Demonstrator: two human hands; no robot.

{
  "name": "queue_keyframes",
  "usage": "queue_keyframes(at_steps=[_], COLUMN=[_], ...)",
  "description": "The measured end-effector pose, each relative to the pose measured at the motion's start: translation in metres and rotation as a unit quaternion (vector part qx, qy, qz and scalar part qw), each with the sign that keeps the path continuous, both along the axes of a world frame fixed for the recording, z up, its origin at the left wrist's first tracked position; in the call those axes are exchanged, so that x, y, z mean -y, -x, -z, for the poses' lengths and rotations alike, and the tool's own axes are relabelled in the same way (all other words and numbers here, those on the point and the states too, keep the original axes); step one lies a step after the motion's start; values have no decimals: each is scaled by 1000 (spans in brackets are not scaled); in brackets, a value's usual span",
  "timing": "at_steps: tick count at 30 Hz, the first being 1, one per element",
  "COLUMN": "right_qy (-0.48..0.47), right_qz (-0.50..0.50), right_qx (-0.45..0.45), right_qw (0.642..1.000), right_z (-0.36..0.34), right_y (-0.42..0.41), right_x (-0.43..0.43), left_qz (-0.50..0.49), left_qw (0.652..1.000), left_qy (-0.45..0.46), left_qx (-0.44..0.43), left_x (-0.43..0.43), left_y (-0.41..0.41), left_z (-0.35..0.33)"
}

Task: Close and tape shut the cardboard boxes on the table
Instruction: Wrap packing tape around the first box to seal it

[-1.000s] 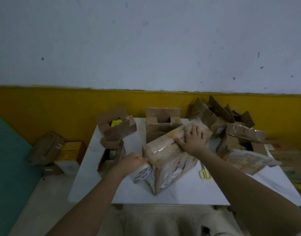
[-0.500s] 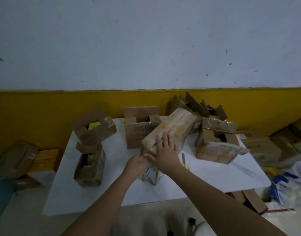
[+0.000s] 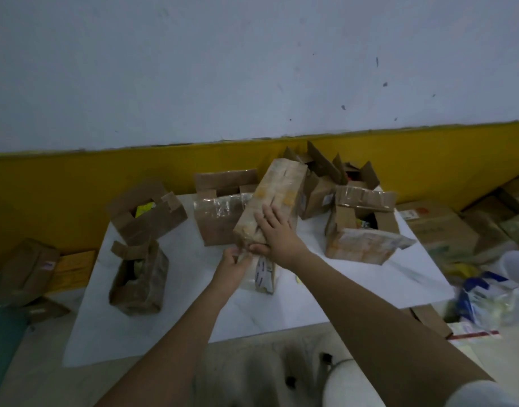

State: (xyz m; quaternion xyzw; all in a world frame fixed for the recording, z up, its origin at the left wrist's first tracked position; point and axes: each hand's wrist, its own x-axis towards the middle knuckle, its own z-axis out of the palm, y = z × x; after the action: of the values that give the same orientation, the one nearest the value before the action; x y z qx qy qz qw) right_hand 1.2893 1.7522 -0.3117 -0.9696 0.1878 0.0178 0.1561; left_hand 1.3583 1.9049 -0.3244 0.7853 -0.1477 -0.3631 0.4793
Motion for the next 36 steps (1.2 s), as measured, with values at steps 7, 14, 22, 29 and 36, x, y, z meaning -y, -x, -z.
queue_keyframes(at_steps=[7, 14, 22, 29, 36], right_qy=[-165, -207, -172, -172, -538], right_qz=[286, 414, 429, 462, 526], right_qx=[236, -8, -7, -72, 100], right_qw=[914, 886, 887, 867, 651], right_z=[54, 183, 218, 209, 165], right_y=[85, 114, 70, 59, 95], right_x=[32, 43, 57, 64, 58], left_qz=[-50, -75, -111, -109, -100], left_qw=[997, 996, 992, 990, 978], left_qy=[9, 36, 53, 70, 73], left_qx=[-56, -7, -9, -48, -170], left_x=[40, 55, 60, 53, 45], left_y=[28, 55, 77, 84, 76], left_z=[13, 22, 34, 26, 9])
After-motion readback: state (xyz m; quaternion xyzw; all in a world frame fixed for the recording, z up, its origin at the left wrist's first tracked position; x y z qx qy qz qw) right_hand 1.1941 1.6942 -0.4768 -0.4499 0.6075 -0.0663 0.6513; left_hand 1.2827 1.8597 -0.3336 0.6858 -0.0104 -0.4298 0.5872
